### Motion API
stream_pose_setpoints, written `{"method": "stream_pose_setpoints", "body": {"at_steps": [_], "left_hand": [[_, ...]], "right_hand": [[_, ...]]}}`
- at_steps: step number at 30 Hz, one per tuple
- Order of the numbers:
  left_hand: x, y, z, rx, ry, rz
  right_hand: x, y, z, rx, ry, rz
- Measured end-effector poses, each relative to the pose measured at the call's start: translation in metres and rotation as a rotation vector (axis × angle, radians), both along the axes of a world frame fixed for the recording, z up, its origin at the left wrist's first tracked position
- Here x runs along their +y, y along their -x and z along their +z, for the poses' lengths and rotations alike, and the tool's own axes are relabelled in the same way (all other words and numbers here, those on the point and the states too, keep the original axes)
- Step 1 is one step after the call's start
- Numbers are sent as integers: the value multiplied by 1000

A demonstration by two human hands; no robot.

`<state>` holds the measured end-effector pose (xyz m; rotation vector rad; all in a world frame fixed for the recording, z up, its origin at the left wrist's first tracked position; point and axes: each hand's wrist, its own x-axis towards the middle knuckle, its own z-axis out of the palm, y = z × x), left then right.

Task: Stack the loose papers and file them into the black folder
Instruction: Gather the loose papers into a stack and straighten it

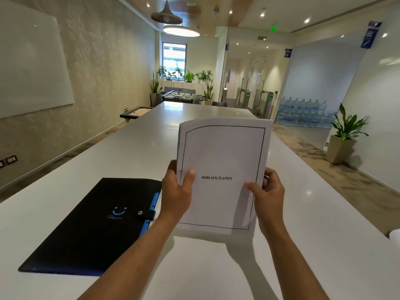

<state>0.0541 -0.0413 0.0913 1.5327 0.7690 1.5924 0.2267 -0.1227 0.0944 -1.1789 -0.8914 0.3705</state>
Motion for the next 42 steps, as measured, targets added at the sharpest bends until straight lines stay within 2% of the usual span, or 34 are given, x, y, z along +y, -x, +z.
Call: {"method": "stream_pose_setpoints", "body": {"at_steps": [3,9,14,19,25,29,35,42], "left_hand": [[-3,-3,-12,24,23,13],[-17,-6,-49,89,135,44],[-15,-9,-44,62,158,38],[-13,-10,-62,127,251,37],[-2,-8,-50,176,218,32],[6,-6,-55,256,281,10],[9,-6,-70,430,491,6],[8,-7,-89,677,512,18]], "right_hand": [[-1,2,-8,-12,-5,-35],[-5,11,-56,-7,117,-72],[-2,10,-55,-26,92,-112],[-7,19,-72,-50,147,-105],[-3,9,-63,-138,196,-123],[-3,5,-63,-123,316,-116],[-4,6,-71,-216,562,-76],[0,8,-90,-342,820,-99]]}}
